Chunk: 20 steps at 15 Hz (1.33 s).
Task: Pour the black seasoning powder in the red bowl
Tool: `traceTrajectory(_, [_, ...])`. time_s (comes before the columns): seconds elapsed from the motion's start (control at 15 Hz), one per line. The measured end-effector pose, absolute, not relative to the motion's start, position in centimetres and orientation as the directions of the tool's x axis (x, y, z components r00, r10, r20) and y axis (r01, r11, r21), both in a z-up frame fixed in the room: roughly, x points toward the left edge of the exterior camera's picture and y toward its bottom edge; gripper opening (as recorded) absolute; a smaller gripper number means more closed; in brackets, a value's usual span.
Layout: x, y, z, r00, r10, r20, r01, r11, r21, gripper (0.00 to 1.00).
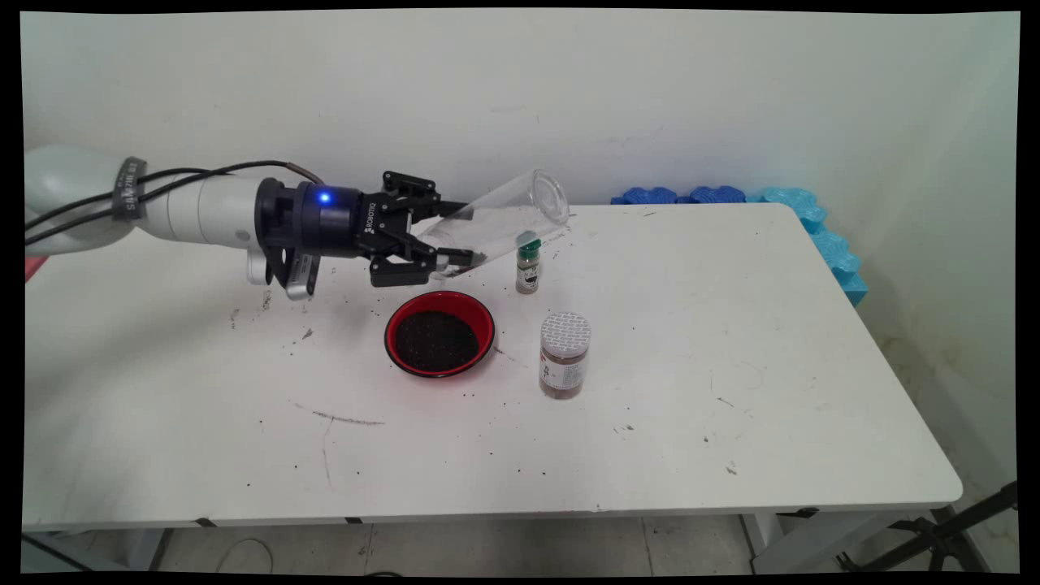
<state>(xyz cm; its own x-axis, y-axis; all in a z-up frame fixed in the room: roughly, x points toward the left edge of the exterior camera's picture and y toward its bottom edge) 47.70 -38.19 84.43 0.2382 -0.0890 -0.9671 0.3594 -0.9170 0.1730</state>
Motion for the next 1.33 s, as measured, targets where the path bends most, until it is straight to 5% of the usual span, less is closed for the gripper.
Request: traceTrajectory(1.33, [47.44,-38.37,83.87,0.229,-0.169,-0.959,0.351,-0.904,0.243,0.00])
